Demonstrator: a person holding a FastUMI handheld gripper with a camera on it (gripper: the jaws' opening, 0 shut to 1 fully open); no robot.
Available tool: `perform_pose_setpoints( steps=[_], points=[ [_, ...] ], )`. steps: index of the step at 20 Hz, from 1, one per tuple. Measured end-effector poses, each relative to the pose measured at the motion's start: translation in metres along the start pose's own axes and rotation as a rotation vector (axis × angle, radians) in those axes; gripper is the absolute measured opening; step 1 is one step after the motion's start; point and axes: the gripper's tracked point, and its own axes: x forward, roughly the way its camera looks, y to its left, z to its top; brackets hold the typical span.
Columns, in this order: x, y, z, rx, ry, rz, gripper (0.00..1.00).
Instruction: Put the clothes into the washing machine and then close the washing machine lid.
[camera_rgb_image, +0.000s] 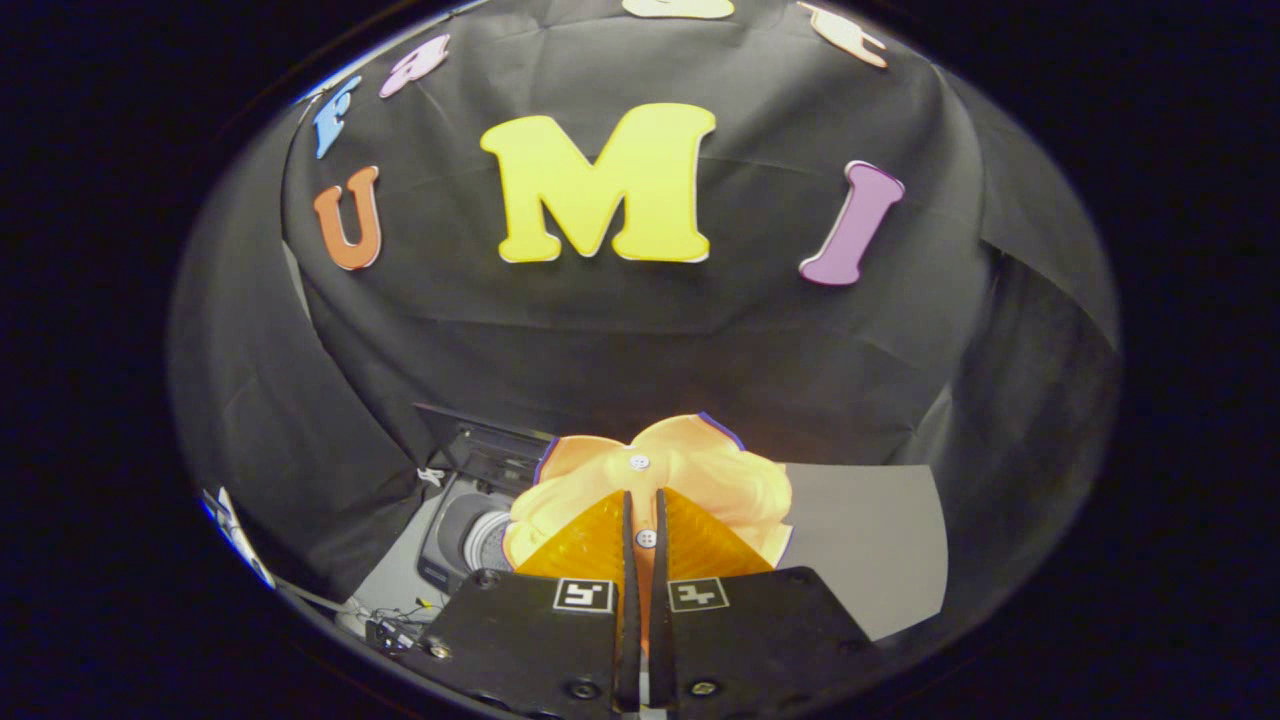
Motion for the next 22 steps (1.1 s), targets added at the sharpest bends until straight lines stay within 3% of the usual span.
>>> perform_pose_setpoints(
  steps=[22],
  points=[
    [0.063, 0.158, -0.02, -0.124, 0.093, 0.198, 0.07]
  ],
)
